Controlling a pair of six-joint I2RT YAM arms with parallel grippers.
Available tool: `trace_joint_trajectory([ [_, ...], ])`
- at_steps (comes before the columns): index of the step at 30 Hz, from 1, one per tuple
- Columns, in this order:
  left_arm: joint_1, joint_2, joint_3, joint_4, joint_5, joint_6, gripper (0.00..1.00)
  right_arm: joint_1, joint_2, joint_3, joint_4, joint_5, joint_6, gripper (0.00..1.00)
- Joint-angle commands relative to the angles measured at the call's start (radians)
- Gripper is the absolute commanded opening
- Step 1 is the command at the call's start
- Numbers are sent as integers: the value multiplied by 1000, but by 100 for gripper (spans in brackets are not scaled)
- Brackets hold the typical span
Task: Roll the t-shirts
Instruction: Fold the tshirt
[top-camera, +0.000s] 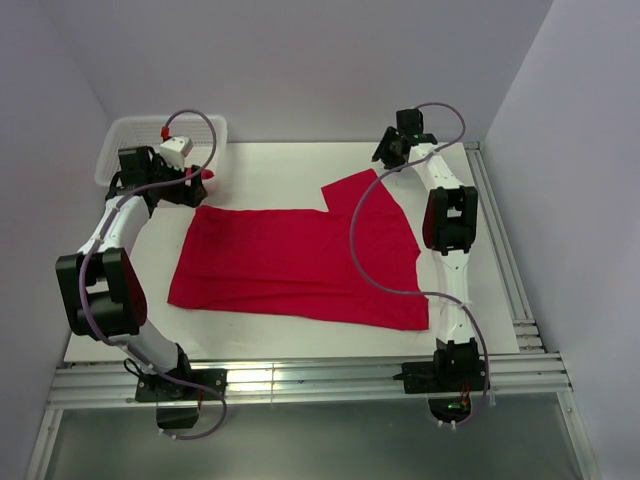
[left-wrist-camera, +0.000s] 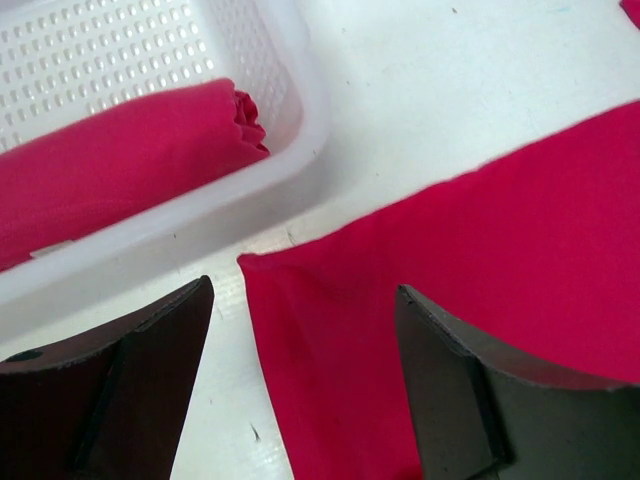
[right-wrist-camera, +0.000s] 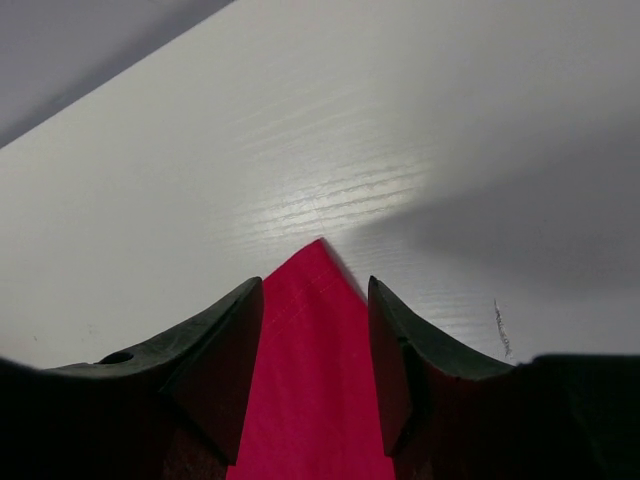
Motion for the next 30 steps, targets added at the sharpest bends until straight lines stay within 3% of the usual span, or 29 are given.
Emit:
trace_joint_trajectory([
  [1,1,-69,-29,-15,1,30,79,7,13,2,-12,24,74,53],
  [16,12,-203,-143,-38,-5,71,79,42,55,15,-21,142,172,52],
  [22,14,-240,-172,-38,-5,85,79,54,120,149,-138,168,157,40],
  [27,14,-256,-186,-41,4,96,79,80,111,159,-170,244,106,43],
  [30,14,-258,-192,-44,4,102,79,108,127,179,-198,280,85,35],
])
